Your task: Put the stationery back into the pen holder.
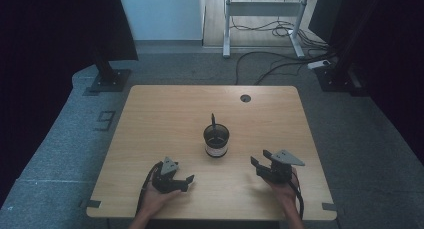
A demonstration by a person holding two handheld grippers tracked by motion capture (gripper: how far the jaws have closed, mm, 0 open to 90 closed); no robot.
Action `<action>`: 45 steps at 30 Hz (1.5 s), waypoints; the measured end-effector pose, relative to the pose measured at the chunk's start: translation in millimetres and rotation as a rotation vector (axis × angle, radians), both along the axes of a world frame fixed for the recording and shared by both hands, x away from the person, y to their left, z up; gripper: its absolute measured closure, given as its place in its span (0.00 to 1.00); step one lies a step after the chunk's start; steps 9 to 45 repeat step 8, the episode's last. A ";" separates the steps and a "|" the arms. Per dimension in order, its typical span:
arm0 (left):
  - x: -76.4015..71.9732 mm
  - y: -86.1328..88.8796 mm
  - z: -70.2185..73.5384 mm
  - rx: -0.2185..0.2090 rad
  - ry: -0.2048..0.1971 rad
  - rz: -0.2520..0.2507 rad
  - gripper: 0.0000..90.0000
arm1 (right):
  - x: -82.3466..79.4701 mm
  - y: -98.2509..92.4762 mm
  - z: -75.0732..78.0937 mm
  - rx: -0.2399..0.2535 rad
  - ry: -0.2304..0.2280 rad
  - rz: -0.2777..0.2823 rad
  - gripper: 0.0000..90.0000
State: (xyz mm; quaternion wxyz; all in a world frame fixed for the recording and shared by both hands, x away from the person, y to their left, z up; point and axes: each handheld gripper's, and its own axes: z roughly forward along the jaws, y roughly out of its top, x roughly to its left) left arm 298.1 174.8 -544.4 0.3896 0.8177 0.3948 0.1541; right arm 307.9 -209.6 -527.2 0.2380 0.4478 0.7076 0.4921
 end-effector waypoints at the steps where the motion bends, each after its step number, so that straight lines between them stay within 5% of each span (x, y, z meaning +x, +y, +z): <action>1: 0.0 0.0 0.0 0.000 0.000 0.000 0.19 | 0.0 0.0 0.1 0.001 -0.001 0.000 0.42; 6: -0.2 0.2 0.2 -0.001 -0.006 0.001 0.20 | 0.5 0.9 -0.2 -0.006 -0.001 0.000 0.42; 8: -0.1 0.8 0.4 0.001 -0.008 0.000 0.20 | 3.3 0.3 -3.5 -0.025 0.033 -0.003 0.40; 45: -0.1 0.8 0.4 0.001 -0.008 0.000 0.20 | 3.3 0.3 -3.5 -0.025 0.033 -0.003 0.40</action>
